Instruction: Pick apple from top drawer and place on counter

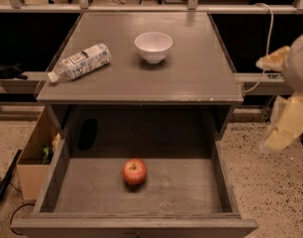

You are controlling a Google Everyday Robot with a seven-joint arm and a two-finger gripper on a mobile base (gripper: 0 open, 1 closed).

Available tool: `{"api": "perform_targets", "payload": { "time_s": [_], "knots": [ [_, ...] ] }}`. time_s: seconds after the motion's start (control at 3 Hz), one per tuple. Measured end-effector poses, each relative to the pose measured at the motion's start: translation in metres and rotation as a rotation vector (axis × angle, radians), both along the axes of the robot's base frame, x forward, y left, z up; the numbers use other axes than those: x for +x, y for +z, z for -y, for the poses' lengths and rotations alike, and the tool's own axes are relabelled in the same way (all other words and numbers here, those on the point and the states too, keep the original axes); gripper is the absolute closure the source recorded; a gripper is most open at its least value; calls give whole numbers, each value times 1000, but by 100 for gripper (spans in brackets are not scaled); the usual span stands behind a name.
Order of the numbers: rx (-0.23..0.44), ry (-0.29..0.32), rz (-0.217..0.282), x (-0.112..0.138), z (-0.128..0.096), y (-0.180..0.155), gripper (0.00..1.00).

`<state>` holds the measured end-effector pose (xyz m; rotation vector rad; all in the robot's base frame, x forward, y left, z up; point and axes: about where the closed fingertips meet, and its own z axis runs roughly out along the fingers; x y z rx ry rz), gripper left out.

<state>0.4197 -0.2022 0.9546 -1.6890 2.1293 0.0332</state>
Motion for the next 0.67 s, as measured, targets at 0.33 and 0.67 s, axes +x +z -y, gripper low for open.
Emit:
{"api": "perform_targets", "payload": {
  "time_s": [0.33, 0.67],
  "knots": [
    [150, 30, 8, -24, -13, -57, 0],
    [316, 70, -37, -53, -48, -113, 0]
  ]
}}
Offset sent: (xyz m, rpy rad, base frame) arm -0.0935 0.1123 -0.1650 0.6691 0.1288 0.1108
